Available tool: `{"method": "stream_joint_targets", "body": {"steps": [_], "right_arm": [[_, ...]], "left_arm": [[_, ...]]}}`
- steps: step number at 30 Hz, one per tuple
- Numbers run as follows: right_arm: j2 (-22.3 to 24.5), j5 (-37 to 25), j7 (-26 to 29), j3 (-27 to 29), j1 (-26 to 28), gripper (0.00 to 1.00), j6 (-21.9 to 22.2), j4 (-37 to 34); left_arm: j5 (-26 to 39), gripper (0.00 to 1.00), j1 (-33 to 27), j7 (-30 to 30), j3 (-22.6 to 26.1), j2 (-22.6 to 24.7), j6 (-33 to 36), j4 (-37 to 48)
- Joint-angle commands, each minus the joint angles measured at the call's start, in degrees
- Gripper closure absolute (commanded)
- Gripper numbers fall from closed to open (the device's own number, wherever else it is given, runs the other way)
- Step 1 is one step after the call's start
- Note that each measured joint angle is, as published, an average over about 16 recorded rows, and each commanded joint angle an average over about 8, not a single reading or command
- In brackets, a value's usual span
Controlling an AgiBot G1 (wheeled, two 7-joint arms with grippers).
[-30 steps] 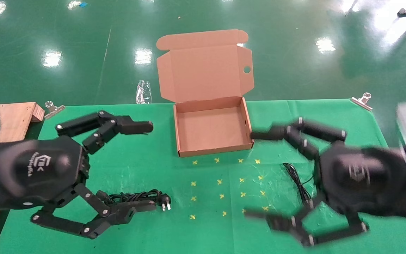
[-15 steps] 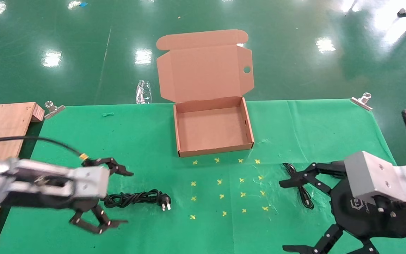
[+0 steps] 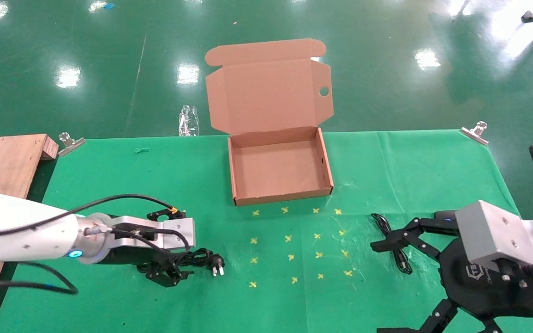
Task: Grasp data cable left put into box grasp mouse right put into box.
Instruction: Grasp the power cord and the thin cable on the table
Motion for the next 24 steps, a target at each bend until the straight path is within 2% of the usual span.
{"method": "stream_joint_targets", "body": {"steps": [1,7,18,24], "right_arm": [[0.1,0.1,-0.1,-0.8,0.5,0.00,0.1,0.0],[-0.2,0.3,-0.2,-2.9,1.9,0.00,0.3,0.1],[-0.5,0.8,0.2,-5.8,3.3,0.00,1.1,0.0],[-1.1,-2.8,2.4,-8.7,2.8,0.00,2.1,-0.2]], "left_arm": [[3.1,0.00,0.8,-1.2,0.8,1.0,-1.8,-0.1],[6.9,0.00,1.1,-3.2,1.8,1.6,-2.2,-0.2],[7.5,0.00,2.7,-5.5,2.0,1.8,-2.4,-0.2],[9.1,0.00,2.6,-6.8,2.6,2.6,-1.8,-0.2]]}}
